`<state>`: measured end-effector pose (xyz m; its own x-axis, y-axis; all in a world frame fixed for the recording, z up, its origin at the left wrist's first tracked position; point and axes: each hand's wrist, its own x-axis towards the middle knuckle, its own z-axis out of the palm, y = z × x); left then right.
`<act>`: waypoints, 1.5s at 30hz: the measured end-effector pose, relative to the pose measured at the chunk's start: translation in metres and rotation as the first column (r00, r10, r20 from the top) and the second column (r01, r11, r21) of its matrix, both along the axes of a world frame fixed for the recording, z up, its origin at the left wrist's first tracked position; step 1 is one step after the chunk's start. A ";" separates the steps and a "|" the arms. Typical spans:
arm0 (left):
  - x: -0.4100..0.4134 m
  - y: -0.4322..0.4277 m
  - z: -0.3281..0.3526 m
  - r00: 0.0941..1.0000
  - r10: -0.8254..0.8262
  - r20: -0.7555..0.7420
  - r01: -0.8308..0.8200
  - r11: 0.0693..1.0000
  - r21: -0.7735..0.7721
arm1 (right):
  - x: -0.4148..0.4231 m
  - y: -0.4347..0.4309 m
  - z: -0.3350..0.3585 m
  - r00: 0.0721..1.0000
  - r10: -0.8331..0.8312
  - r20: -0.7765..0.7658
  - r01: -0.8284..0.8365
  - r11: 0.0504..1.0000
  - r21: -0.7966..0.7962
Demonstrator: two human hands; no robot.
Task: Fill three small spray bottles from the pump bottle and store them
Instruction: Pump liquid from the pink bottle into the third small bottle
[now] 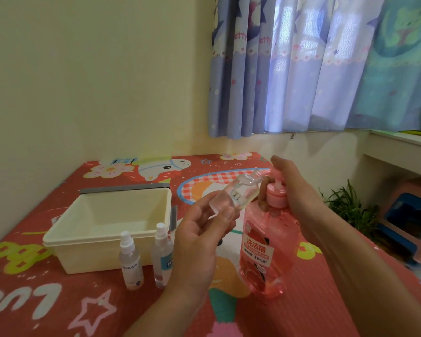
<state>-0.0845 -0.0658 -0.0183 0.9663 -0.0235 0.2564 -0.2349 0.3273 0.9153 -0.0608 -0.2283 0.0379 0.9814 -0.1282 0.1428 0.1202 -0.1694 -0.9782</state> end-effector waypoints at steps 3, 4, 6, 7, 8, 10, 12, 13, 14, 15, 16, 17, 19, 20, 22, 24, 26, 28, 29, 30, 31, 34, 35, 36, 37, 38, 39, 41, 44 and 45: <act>-0.001 0.000 0.000 1.000 -0.004 0.002 0.004 1.000 -0.001 | 0.001 0.001 0.000 1.000 -0.002 0.000 0.002 1.000 0.016; -0.001 0.000 0.000 1.000 -0.007 0.002 0.007 1.000 -0.005 | 0.001 0.001 0.000 1.000 -0.002 0.000 0.002 1.000 0.020; -0.001 -0.001 0.000 1.000 -0.007 0.003 0.007 1.000 -0.011 | 0.001 0.000 -0.001 1.000 0.002 0.000 -0.002 1.000 0.016; -0.001 -0.001 0.000 1.000 -0.004 0.004 0.004 1.000 -0.004 | 0.001 0.000 -0.001 1.000 0.002 0.000 -0.002 1.000 0.008; -0.001 -0.001 0.000 1.000 -0.002 0.002 0.002 1.000 0.003 | 0.001 0.000 -0.001 1.000 0.002 -0.002 -0.002 1.000 0.003; 0.000 -0.001 0.000 1.000 0.000 0.005 0.000 1.000 0.008 | 0.000 0.000 0.000 1.000 -0.001 -0.005 0.001 1.000 0.018; 0.000 -0.001 -0.001 1.000 -0.002 0.010 0.002 1.000 0.009 | 0.000 0.001 0.000 1.000 -0.006 -0.008 0.006 0.999 0.036; 0.000 -0.001 -0.001 1.000 -0.003 0.012 0.002 1.000 0.009 | 0.001 0.001 0.000 1.000 -0.006 -0.007 0.006 0.999 0.034; 0.000 -0.001 -0.001 1.000 -0.001 0.012 0.001 1.000 0.009 | 0.000 0.001 -0.001 1.000 -0.004 -0.005 0.005 1.000 0.031; 0.000 -0.001 -0.001 1.000 0.001 0.012 -0.002 1.000 0.009 | 0.000 0.000 -0.001 1.000 -0.003 -0.004 0.003 1.000 0.027; 0.000 -0.001 -0.001 1.000 0.004 0.011 -0.004 1.000 0.011 | 0.000 0.000 -0.001 1.000 -0.001 -0.003 0.001 1.000 0.016; 0.000 -0.001 -0.001 1.000 0.004 0.009 -0.004 1.000 0.013 | 0.000 0.000 -0.001 1.000 -0.002 -0.002 0.002 1.000 0.007; 0.000 -0.001 0.000 1.000 0.003 0.004 -0.003 1.000 0.013 | 0.000 0.000 -0.001 1.000 -0.002 0.004 0.002 1.000 0.012; -0.001 -0.001 0.001 1.000 0.003 0.000 -0.003 1.000 0.012 | 0.001 0.000 -0.001 1.000 -0.003 0.003 0.003 1.000 0.022; -0.001 0.000 0.001 1.000 0.007 -0.005 -0.007 1.000 0.015 | 0.001 0.001 -0.001 1.000 -0.003 -0.005 0.003 0.999 0.033; -0.002 0.000 0.002 1.000 0.006 -0.009 -0.005 1.000 0.013 | 0.000 0.000 -0.001 1.000 0.003 -0.007 -0.003 1.000 0.028; -0.002 0.001 0.002 1.000 0.001 -0.012 -0.001 1.000 0.000 | 0.000 0.000 -0.001 1.000 0.007 -0.006 -0.007 1.000 0.014; -0.003 0.001 0.003 1.000 -0.006 -0.011 0.006 1.000 -0.012 | -0.001 0.000 0.000 1.000 0.003 -0.005 -0.003 1.000 0.019; -0.003 0.000 0.003 1.000 -0.008 -0.012 0.008 1.000 -0.016 | -0.001 0.001 0.000 1.000 -0.001 -0.002 0.001 1.000 0.024; -0.003 0.000 0.004 1.000 -0.010 -0.012 0.010 1.000 -0.021 | -0.001 0.002 0.000 1.000 -0.005 0.002 0.005 1.000 0.023; -0.004 0.000 0.003 1.000 -0.012 -0.011 0.012 1.000 -0.026 | -0.001 0.002 0.000 1.000 -0.007 0.007 0.007 1.000 0.014; -0.004 -0.001 0.003 1.000 -0.019 -0.006 0.018 0.999 -0.040 | 0.000 -0.001 -0.001 1.000 0.003 0.009 -0.003 1.000 -0.018; -0.004 -0.001 0.003 1.000 -0.019 -0.006 0.019 0.999 -0.043 | 0.001 -0.001 -0.002 1.000 0.007 0.005 -0.007 1.000 -0.022; -0.004 -0.001 0.004 1.000 -0.021 -0.004 0.020 0.999 -0.046 | 0.001 -0.002 -0.002 1.000 0.009 0.002 -0.009 1.000 -0.018; -0.004 -0.001 0.004 1.000 -0.021 -0.004 0.021 0.998 -0.052 | 0.001 -0.001 -0.002 1.000 0.007 0.002 -0.007 1.000 -0.008; -0.004 -0.001 0.003 1.000 -0.021 -0.005 0.021 0.998 -0.060 | 0.002 -0.001 -0.001 1.000 0.002 0.004 -0.002 1.000 0.006; -0.004 -0.002 0.003 1.000 -0.020 -0.012 0.020 0.998 -0.067 | 0.002 0.000 -0.001 1.000 -0.003 0.005 0.003 1.000 0.018; -0.005 -0.002 0.003 0.999 -0.029 -0.027 0.026 0.996 -0.086 | 0.002 0.000 -0.001 1.000 -0.007 0.002 0.007 0.999 0.034; -0.006 -0.005 0.004 0.996 -0.072 -0.061 0.062 0.987 -0.150 | 0.000 0.000 -0.001 1.000 0.000 0.007 0.000 1.000 0.030; -0.006 -0.006 0.005 0.992 -0.095 -0.080 0.079 0.979 -0.187 | -0.001 -0.001 -0.001 1.000 0.002 0.006 -0.002 1.000 0.024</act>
